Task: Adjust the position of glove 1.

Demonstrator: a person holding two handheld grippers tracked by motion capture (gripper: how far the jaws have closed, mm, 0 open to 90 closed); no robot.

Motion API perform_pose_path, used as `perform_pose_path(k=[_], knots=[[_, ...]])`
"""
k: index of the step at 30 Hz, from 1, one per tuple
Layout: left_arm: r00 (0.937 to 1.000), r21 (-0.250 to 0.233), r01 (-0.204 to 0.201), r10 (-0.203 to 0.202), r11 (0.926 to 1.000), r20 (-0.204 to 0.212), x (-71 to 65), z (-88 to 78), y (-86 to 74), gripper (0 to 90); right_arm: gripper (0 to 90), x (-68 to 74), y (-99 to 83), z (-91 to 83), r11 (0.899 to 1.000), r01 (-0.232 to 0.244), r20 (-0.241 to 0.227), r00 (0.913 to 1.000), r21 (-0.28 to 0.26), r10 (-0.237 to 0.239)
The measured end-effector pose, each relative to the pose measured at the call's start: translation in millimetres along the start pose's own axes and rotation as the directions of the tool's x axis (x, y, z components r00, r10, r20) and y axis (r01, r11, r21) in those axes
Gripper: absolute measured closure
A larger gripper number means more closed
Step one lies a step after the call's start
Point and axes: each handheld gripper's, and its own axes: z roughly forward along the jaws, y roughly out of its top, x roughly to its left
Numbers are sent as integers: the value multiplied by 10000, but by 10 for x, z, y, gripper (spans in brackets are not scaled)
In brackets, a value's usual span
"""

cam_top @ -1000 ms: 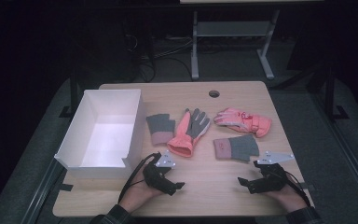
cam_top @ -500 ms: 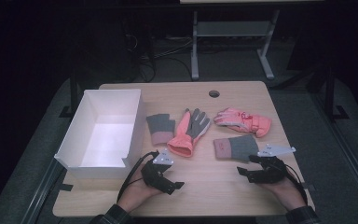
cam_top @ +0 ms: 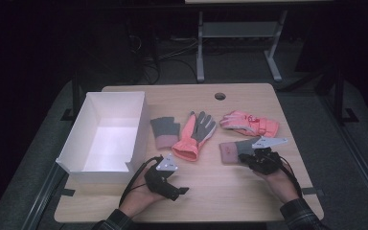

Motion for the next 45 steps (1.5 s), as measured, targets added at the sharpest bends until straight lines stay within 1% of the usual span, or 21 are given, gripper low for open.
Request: perform_pose_path(k=[2, 4, 6, 7, 8, 9, 10, 11, 14, 16, 19, 20, 24, 28, 29, 30, 31, 37, 42, 44, 45], knots=[[9999, -48, 145, -145, 9999, -10, 4, 2, -7, 135, 899, -19, 32, 40, 10000, -18, -85, 10000, -24, 18], [9999, -15, 117, -117, 9999, -14, 14, 1, -9, 134, 900, -24, 45, 59, 10000, -8, -100, 9999, -31, 8], [9997, 127, 256, -257, 9996, 18, 4, 17, 0, 134, 900, -46, 82, 133, 10000, -28, -175, 9998, 67, 29], [9999, 265, 125, -126, 9996, 10, 2, 17, 8, 134, 900, -51, 100, 159, 10000, -5, -122, 9999, 75, 6], [10000, 247, 80, -79, 9997, -26, -6, 24, 13, 134, 900, -62, 117, 187, 10000, 49, -115, 9999, 68, -49], [9999, 230, 99, -99, 9997, -19, -14, 31, 18, 134, 900, -63, 134, 210, 9999, -54, -163, 9999, 109, 56], [9999, 212, 126, -127, 9997, 6, -18, 37, 22, 133, 900, -75, 149, 241, 10000, 57, -122, 9999, 27, -56], [9998, 204, 187, -188, 9996, 60, -22, 39, 21, 133, 900, -76, 166, 270, 10000, -31, -57, 10000, 74, 31], [9999, 307, 113, -115, 9995, 66, -26, 41, 16, 133, 900, -103, 193, 347, 10000, -68, -57, 10000, 30, 68], [9999, 286, 79, -81, 9996, 69, -32, 37, 13, 134, 900, -114, 197, 392, 9999, -21, 70, 10000, 167, 20], [10000, 253, 33, -35, 9997, 51, -30, 30, 13, 134, 900, -144, 191, 457, 9996, -30, 72, 10000, 279, 28], [10000, 239, 74, -75, 9997, 43, -27, 31, 13, 134, 900, -151, 188, 475, 9995, -114, 27, 9999, 278, 113], [9999, 200, 142, -143, 9997, 44, -22, 28, 15, 134, 900, -168, 180, 480, 9995, -191, -107, 9998, 262, 194], [9998, 163, 191, -192, 9997, 73, -26, 38, 16, 134, 900, -111, 154, 444, 9986, -171, -463, 9987, 499, 194], [9999, 229, 68, -70, 9997, 79, -24, 32, 14, 134, 900, -93, 146, 439, 9988, -47, -561, 9984, 481, 74], [9999, 214, 40, -42, 9998, 95, -30, 30, 12, 134, 900, -56, 140, 426, 9982, -114, -672, 9976, 592, 154], [9999, 224, 26, -29, 9997, 98, -31, 28, 11, 134, 900, -29, 127, 414, 9981, 96, -788, 9969, 608, -47], [9999, 188, -5, 2, 9998, 112, -27, 30, 14, 134, 900, 97, 73, 359, 9958, 513, -1330, 9903, 763, -408], [9999, 197, 24, -26, 9998, 138, -29, 31, 16, 134, 900, 238, 48, 320, 9909, 921, -1835, 9803, 979, -730], [9999, 203, 30, -33, 9998, 154, -34, 32, 11, 134, 900, 301, 29, 308, 9884, 1163, -1995, 9753, 979, -950], [9998, 169, 122, -125, 9998, 177, -40, 33, 9, 134, 900, 343, 20, 297, 9878, 1161, -2094, 9735, 1034, -925]])
